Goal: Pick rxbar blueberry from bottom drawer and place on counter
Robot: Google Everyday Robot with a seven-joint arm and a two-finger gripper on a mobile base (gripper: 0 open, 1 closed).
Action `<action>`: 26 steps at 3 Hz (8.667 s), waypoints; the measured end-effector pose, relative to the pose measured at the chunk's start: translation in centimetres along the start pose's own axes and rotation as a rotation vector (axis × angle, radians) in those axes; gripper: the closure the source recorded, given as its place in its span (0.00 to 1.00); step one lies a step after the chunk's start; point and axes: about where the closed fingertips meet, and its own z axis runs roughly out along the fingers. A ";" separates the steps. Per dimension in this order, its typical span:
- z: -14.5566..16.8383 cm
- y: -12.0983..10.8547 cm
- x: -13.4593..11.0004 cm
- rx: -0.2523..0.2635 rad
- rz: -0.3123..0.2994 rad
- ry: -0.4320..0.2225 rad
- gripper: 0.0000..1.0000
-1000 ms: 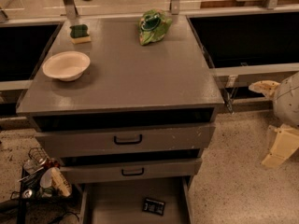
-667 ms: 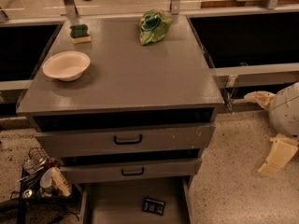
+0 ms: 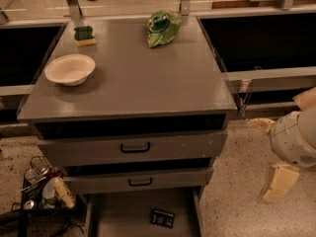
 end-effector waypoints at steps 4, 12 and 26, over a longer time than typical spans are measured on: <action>5.5 2.9 1.8 -0.115 -0.025 0.108 0.00; 18.9 9.5 1.6 -0.192 0.042 0.025 0.00; 52.3 11.5 4.0 -0.272 0.050 0.129 0.00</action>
Offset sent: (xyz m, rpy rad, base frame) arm -0.0130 0.0040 -0.0672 -0.0891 0.1328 0.0722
